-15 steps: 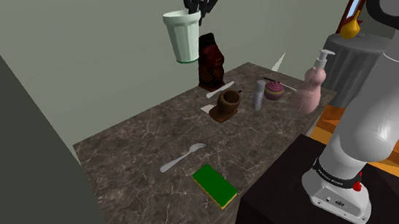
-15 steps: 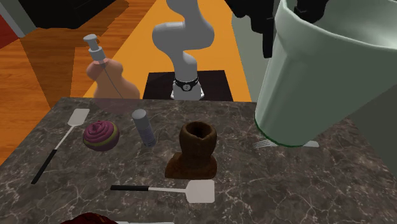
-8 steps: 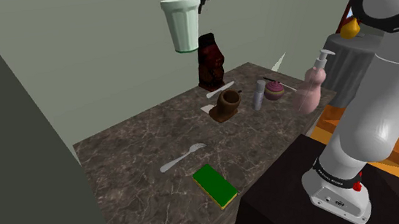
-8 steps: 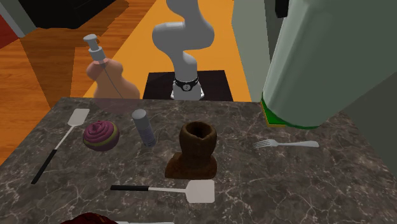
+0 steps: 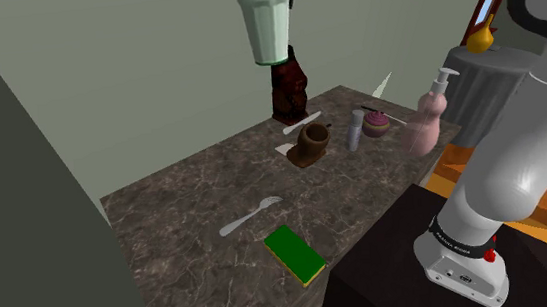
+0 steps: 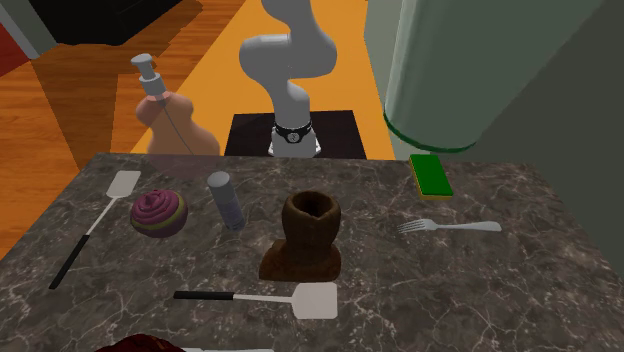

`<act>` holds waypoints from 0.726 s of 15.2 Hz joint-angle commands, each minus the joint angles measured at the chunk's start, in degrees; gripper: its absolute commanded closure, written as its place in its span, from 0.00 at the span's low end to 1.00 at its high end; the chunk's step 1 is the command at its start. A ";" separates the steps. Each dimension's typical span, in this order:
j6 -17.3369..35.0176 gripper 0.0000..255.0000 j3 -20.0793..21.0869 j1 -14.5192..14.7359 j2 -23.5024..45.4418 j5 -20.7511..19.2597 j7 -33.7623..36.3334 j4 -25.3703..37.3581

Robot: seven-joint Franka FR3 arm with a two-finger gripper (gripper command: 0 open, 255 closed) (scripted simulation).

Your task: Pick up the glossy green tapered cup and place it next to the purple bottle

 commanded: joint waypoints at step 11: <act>-2.18 1.00 -4.43 -2.87 -25.05 -1.08 -7.01 -24.50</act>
